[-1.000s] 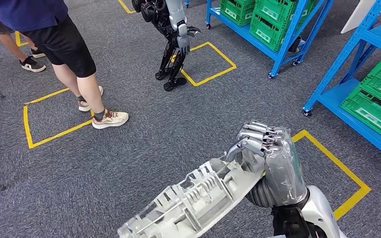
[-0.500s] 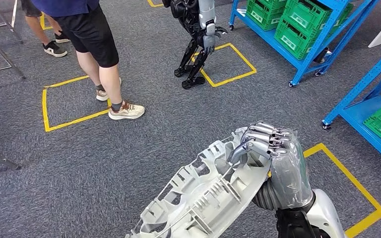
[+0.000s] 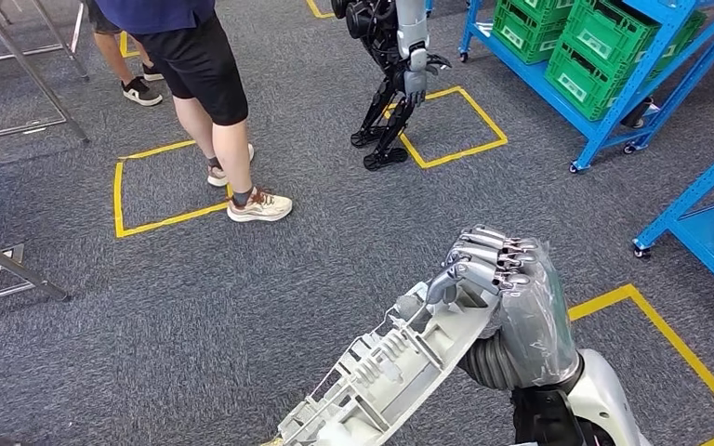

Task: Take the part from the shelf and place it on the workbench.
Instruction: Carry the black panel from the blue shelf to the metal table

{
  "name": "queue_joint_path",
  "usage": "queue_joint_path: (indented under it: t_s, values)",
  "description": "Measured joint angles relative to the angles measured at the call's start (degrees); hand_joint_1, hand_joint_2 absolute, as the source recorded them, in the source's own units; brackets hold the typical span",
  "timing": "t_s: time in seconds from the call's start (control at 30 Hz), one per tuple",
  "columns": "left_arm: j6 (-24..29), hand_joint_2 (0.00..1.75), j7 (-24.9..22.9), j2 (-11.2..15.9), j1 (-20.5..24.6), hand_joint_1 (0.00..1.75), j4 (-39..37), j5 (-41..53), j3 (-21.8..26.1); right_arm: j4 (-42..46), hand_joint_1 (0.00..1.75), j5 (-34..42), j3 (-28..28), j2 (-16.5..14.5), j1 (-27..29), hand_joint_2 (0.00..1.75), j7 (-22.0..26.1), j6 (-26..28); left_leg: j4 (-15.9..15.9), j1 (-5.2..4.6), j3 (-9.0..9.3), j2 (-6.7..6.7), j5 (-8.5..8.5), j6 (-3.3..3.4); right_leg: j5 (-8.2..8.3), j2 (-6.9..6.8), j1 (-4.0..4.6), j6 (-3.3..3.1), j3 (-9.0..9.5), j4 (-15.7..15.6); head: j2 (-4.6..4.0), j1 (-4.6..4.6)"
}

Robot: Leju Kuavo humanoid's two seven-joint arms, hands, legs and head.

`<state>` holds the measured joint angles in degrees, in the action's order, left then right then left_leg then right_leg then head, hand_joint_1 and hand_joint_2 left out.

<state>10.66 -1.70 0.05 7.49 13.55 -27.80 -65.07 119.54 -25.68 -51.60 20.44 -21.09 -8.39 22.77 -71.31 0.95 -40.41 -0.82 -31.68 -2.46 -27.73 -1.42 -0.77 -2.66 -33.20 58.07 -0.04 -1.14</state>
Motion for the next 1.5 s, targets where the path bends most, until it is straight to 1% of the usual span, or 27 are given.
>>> queue_joint_path:
  t_s: [0.07, 0.13, 0.2, 0.27, 0.33, 0.4, 0.43, 0.47, 0.5, 0.57, 0.63, 0.73, 0.8, 0.83, 0.9, 0.93, 0.97, 1.0, 1.07, 1.1, 1.17, 1.23, 1.3, 1.33, 1.43, 1.47, 1.5]
  values:
    - [0.0, 1.75, 0.0, 0.0, 0.0, 0.0, 0.0, 0.0, 0.0, 0.0, 1.75, 0.0, 0.0, 0.0, 0.0, 1.75, 0.0, 0.0, 7.6, -0.06, 3.98, 1.07, 3.4, 0.06, -0.36, -0.56, 0.06, 0.48, 0.11, 0.3, 0.0, -0.19]
    - [0.1, 1.75, 0.0, 0.0, 0.1, 0.0, 0.0, 0.0, 0.0, 0.0, 1.75, -0.1, 0.0, 0.0, 0.0, 1.75, 0.0, 0.0, 12.3, -0.31, 6.39, 1.92, 4.54, 0.74, -0.63, -0.98, 0.3, 1.1, 0.05, 0.6, 0.0, -0.3]
    - [0.1, 1.75, 0.0, 0.0, -0.1, 0.0, 0.0, 0.0, 0.0, 0.0, 1.75, -0.2, 0.0, 0.0, 0.0, 1.75, 0.0, 0.0, 12.8, -0.52, 6.45, 1.58, 4.47, 1.73, -0.62, -1.39, 0.35, 1.72, -0.03, 0.6, 0.0, -0.19]
    - [0.1, 1.75, 0.0, 0.1, -0.3, 0.0, 0.0, 0.0, 0.0, 0.0, 1.75, -0.3, 0.0, 0.0, 0.0, 1.75, 0.0, 0.0, 13.0, -0.44, 6.38, 1.12, 4.71, 2.46, -1.3, -0.94, 0.11, 2.32, -0.27, 1.2, 0.0, 0.02]
    - [0.1, 1.75, 0.0, 0.0, -0.2, 0.0, 0.0, 0.0, 0.0, 0.0, 1.75, -0.4, 0.1, 0.0, 0.0, 1.75, 0.0, 0.1, 13.2, -0.31, 6.41, 0.7, 4.89, 3.04, -3.96, 0.33, -0.01, 2.62, -2.16, 5.4, 0.0, 0.4]
    - [0.0, 1.75, -0.1, 0.0, 0.0, 0.0, 0.0, 0.0, 0.0, 0.0, 1.75, -0.4, 0.1, 0.0, 0.0, 1.75, 0.0, 0.1, 13.2, -0.5, 6.36, 0.16, 4.88, 3.37, -7.3, 0.99, 0.02, 2.55, -5.9, 13.1, 0.0, 0.91]
    - [0.0, 1.75, -0.2, 0.0, 0.1, 0.0, 0.0, 0.0, 0.0, 0.0, 1.75, -0.4, 0.1, 0.0, 0.0, 1.75, -0.1, 0.1, 13.2, -0.65, 6.36, -0.18, 4.87, 3.44, -8.06, 1.06, 0.05, 2.44, -7.43, 16.1, 0.0, 1.09]
    - [-0.1, 1.75, -0.3, 0.0, 0.2, 0.0, 0.0, 0.0, 0.0, 0.0, 1.75, -0.4, 0.1, 0.0, 0.0, 1.75, -0.2, 0.1, 13.2, -0.79, 6.37, -0.55, 4.87, 3.47, -7.64, 1.08, 0.11, 2.24, -8.01, 16.9, 0.0, 1.17]
    - [-0.1, 1.75, -0.4, 0.0, 0.2, 0.0, 0.0, 0.0, 0.0, 0.0, 1.75, -0.3, 0.1, 0.1, 0.0, 1.75, -0.2, 0.1, 13.2, -0.92, 6.43, -0.94, 4.86, 3.48, -6.15, 1.17, 0.23, 1.93, -7.44, 15.4, 0.0, 1.21]
    - [-0.1, 1.75, -0.5, 0.0, 0.4, 0.0, 0.0, 0.0, 0.0, 0.0, 1.75, -0.3, 0.2, 0.1, -0.1, 1.75, -0.3, 0.1, 13.2, -1.03, 6.54, -1.75, 4.86, 3.45, -2.04, 2.2, 0.63, 0.98, -3.98, 7.8, 0.0, 1.26]
    - [-0.1, 1.75, -0.6, -0.1, 0.7, 0.0, 0.1, 0.0, 0.0, 0.0, 1.75, -0.3, 0.4, 0.1, -0.3, 1.75, -0.3, 0.2, 13.1, -1.03, 6.29, -2.43, 4.99, 3.2, 0.0, 3.34, 0.98, 0.34, -1.27, 1.8, 0.0, 1.25]
    - [-0.2, 1.75, -0.8, -0.2, 0.7, 0.0, 0.1, 0.0, 0.0, 0.0, 1.75, -0.1, 0.6, 0.1, -0.5, 1.75, -0.3, 0.3, 13.3, -0.77, 5.89, -3.11, 5.25, 2.36, 0.27, 3.07, 1.14, 0.16, -0.67, 0.0, 0.0, 1.3]
    - [-0.2, 1.75, -1.0, -0.2, 0.7, 0.0, 0.1, 0.0, 0.0, 0.0, 1.75, -0.1, 0.8, 0.1, -0.7, 1.75, -0.3, 0.3, 12.2, -0.83, 5.39, -2.39, 4.33, 1.78, 0.7, 2.33, 0.88, -0.08, -0.04, -1.0, 0.0, 1.15]
    - [-0.2, 1.75, -1.0, -0.2, 0.8, 0.0, 0.1, 0.0, 0.0, -0.1, 1.75, 0.0, 0.9, 0.1, -0.8, 1.75, -0.3, 0.3, 10.1, -0.82, 4.49, -1.71, 3.03, 1.5, 0.86, 1.9, 0.71, -0.17, 0.28, -1.3, 0.0, 0.95]
    - [-0.2, 1.75, -1.0, -0.2, 1.0, 0.0, 0.1, 0.0, 0.0, -0.1, 1.75, 0.0, 1.1, 0.1, -1.0, 1.75, -0.4, 0.4, 3.2, -0.57, 1.36, -0.6, -0.31, 0.91, 0.76, 1.0, 0.71, -0.32, 0.53, -1.4, 0.0, 0.55]
    - [-0.2, 1.75, -1.0, -0.2, 1.0, 0.0, 0.1, 0.0, 0.0, -0.1, 1.75, 0.0, 1.1, 0.1, -1.1, 1.75, -0.4, 0.4, 0.0, -0.37, -0.15, -0.43, -1.36, 0.64, 0.68, 0.55, 0.7, -0.34, 0.54, -1.3, 0.0, 0.43]
    - [-0.2, 1.75, -1.0, -0.2, 1.0, 0.0, 0.1, 0.0, 0.0, -0.1, 1.75, 0.0, 1.1, 0.1, -1.1, 1.75, -0.4, 0.4, -1.5, -0.18, -0.94, -0.31, -1.46, 0.4, 0.58, 0.14, 0.66, -0.29, 0.55, -1.2, 0.0, 0.37]
    - [-0.3, 1.75, -1.0, -0.1, 1.0, 0.0, 0.1, 0.0, 0.0, -0.1, 1.75, 0.0, 1.1, 0.1, -1.1, 1.75, -0.4, 0.4, -1.0, 0.02, -0.7, -0.16, -0.51, 0.17, 0.45, -0.21, 0.59, -0.14, 0.57, -1.1, 0.0, 0.32]
    - [-0.3, 1.75, -1.0, -0.1, 0.9, 0.0, 0.1, 0.0, 0.0, -0.1, 1.75, 0.1, 1.1, 0.1, -1.1, 1.75, -0.4, 0.4, 5.6, 0.35, 2.5, 0.95, 3.05, -0.26, -0.06, -0.84, 0.38, 0.42, 0.59, -0.5, 0.0, 0.21]
    - [-0.2, 1.75, -1.0, -0.1, 1.0, 0.0, 0.1, 0.0, 0.0, -0.1, 1.75, 0.2, 1.1, 0.1, -1.1, 1.75, -0.4, 0.4, 9.0, 0.32, 4.26, 1.66, 4.25, -0.2, -0.41, -1.09, 0.41, 0.81, 0.5, 0.0, 0.0, 0.06]
    - [0.0, 1.75, -1.0, -0.2, 1.0, 0.0, 0.1, 0.0, 0.0, -0.1, 1.75, 0.2, 1.1, 0.1, -1.1, 1.75, -0.4, 0.4, 12.0, 0.06, 5.78, 2.47, 4.69, 0.67, -0.86, -1.49, 0.61, 1.52, 0.23, 0.6, 0.0, 0.0]
    - [0.1, 1.75, -0.9, -0.2, 0.7, 0.0, 0.1, 0.0, 0.0, 0.0, 1.75, 0.1, 1.1, 0.1, -1.1, 1.75, -0.4, 0.5, 12.1, -0.19, 5.62, 1.94, 4.62, 1.93, -0.94, -1.94, 0.6, 2.07, 0.12, 0.7, 0.0, 0.31]
    - [0.1, 1.75, -0.9, -0.1, 0.4, 0.0, 0.1, 0.0, 0.0, 0.0, 1.75, 0.0, 1.2, 0.1, -1.1, 1.75, -0.4, 0.7, 12.2, -0.18, 5.58, 1.39, 4.81, 2.72, -2.05, -1.38, 0.33, 2.54, -0.31, 1.9, 0.0, 0.63]
    - [0.2, 1.75, -0.8, -0.1, 0.3, 0.0, 0.1, 0.0, 0.0, 0.0, 1.75, -0.1, 1.2, 0.2, -1.0, 1.75, -0.4, 0.8, 12.3, -0.13, 5.6, 1.11, 4.88, 3.06, -3.41, -0.68, 0.23, 2.7, -1.21, 3.9, 0.0, 0.8]
    - [0.2, 1.75, -0.6, 0.0, 0.2, 0.0, 0.1, 0.0, 0.0, 0.0, 1.75, -0.3, 1.3, 0.3, -0.3, 1.75, -0.4, 0.9, 12.3, -0.47, 5.57, 0.05, 4.87, 3.62, -8.07, 0.92, 0.2, 2.59, -6.4, 14.7, 0.0, 1.39]
    - [0.2, 1.75, -0.5, 0.0, 0.1, 0.0, 0.1, 0.0, 0.0, 0.0, 1.75, -0.4, 1.3, 0.3, 0.0, 1.75, -0.4, 1.0, 12.3, -0.66, 5.58, -0.39, 4.86, 3.71, -8.26, 1.01, 0.26, 2.38, -7.56, 16.7, 0.0, 1.49]
    - [0.2, 1.75, -0.5, 0.0, 0.0, 0.0, 0.1, 0.0, 0.0, 0.0, 1.75, -0.5, 1.3, 0.3, 0.2, 1.75, -0.4, 1.0, 12.3, -0.83, 5.61, -0.83, 4.87, 3.77, -7.34, 1.09, 0.38, 2.04, -7.73, 16.6, 0.0, 1.55]
